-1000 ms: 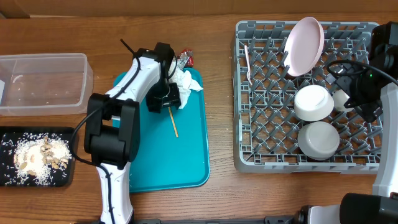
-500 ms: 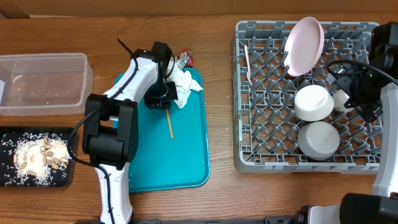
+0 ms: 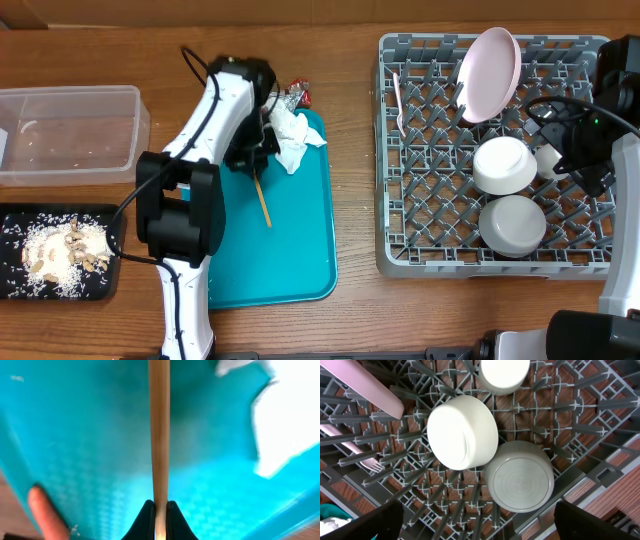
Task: Sort waste into correct bins and load items into the dishwasher rack
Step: 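Return the left gripper to the tray and grasp the wooden chopstick, then carry the chopstick right into the rack and release it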
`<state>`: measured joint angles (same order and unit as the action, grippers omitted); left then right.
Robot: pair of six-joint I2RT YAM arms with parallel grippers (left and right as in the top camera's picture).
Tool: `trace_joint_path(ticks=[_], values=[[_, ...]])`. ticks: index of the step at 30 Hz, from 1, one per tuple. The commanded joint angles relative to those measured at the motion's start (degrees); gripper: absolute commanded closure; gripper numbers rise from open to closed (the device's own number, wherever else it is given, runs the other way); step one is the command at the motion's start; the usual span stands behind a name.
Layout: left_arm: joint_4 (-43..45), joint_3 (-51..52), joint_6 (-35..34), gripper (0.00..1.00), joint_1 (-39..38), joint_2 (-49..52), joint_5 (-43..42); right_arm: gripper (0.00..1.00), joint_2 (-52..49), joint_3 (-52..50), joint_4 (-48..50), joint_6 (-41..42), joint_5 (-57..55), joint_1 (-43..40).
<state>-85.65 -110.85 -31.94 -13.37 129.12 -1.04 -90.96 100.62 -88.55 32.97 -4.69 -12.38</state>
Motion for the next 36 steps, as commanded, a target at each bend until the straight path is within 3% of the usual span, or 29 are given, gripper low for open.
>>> trace_joint_path(ticks=[1, 7, 12, 24, 36], values=[[-3.82, -7.69, -3.17, 0.96, 0.13, -1.11, 1.92, 0.00, 0.17, -0.20, 0.28, -0.13, 0.13, -0.17], [-5.20, -18.67, -3.43, 0.96, -1.92, -4.13, -0.33, 0.00, 0.17, -0.20, 0.28, -0.13, 0.13, -0.17], [5.20, -24.00, -2.56, 0.96, -7.10, -4.85, -5.33, 0.00, 0.17, -0.20, 0.28, -0.13, 0.13, -0.17], [35.69, -23.65, -2.34, 0.96, -18.58, 0.96, -4.96, 0.00, 0.17, -0.20, 0.28, -0.11, 0.13, -0.17], [41.86, -23.65, -3.02, 0.96, -19.02, 8.92, -6.95, 0.00, 0.17, -0.20, 0.28, -0.13, 0.13, -0.17]])
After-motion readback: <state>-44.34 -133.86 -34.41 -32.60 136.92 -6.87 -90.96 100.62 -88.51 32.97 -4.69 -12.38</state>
